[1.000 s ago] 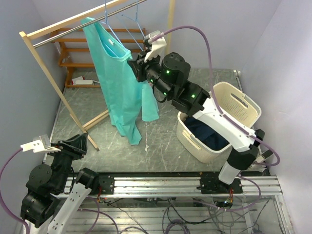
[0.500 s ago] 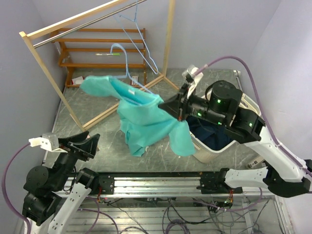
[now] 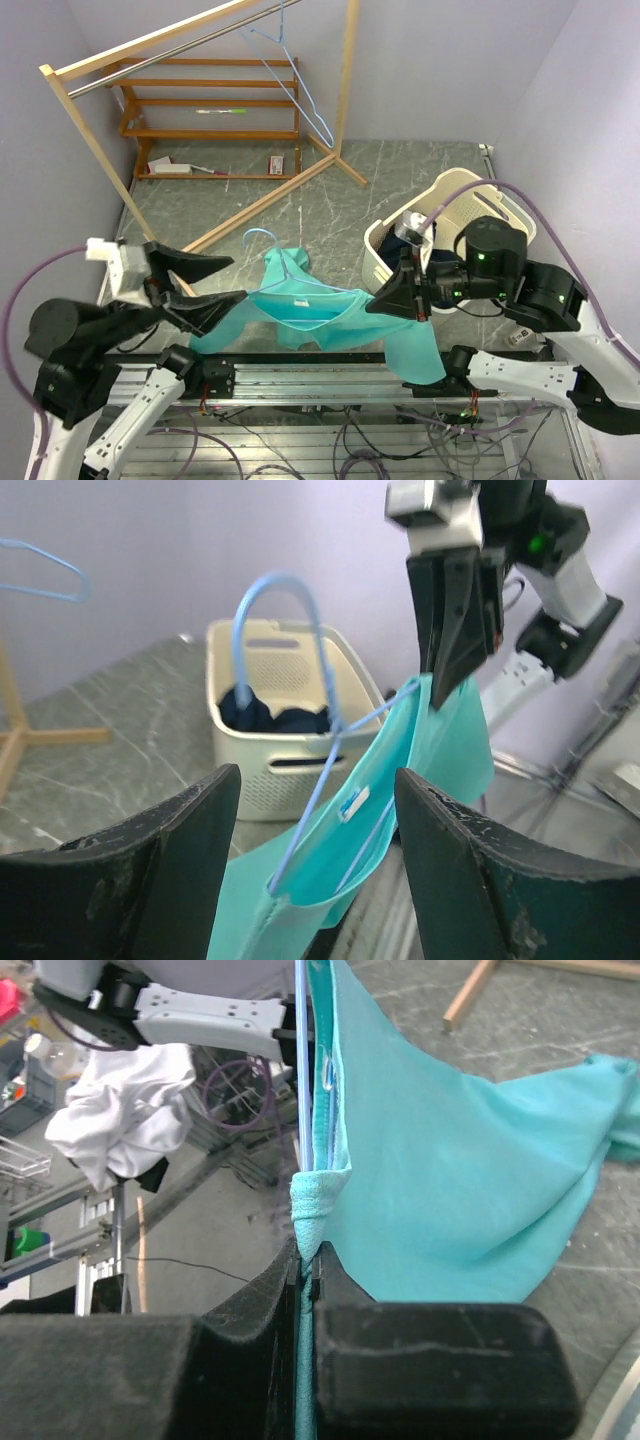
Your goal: Remove the t-shirt from the hanger
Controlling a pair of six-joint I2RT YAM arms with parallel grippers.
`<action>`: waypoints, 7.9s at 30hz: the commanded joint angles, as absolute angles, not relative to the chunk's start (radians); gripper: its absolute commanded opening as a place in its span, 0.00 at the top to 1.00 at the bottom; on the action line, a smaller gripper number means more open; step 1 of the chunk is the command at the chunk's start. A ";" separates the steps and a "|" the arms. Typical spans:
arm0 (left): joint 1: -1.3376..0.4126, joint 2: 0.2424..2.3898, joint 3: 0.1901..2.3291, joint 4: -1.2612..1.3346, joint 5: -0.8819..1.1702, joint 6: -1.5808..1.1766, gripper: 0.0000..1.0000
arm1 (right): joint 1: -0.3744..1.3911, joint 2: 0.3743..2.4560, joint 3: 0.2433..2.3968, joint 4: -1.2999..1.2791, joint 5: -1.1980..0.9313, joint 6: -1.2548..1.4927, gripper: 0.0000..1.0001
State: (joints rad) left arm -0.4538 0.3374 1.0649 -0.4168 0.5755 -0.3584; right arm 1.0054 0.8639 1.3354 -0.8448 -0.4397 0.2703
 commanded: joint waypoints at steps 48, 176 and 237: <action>-0.459 0.321 1.100 -0.436 0.680 -0.431 0.93 | 1.005 0.634 1.241 -0.853 -0.335 0.368 0.84; -0.459 0.000 0.826 -0.749 -0.266 -0.568 0.58 | 0.874 1.867 2.173 -0.316 0.114 0.245 0.96; -0.463 0.000 0.837 -0.772 -0.277 -0.586 0.63 | 1.229 1.392 0.910 -0.280 0.055 0.452 1.00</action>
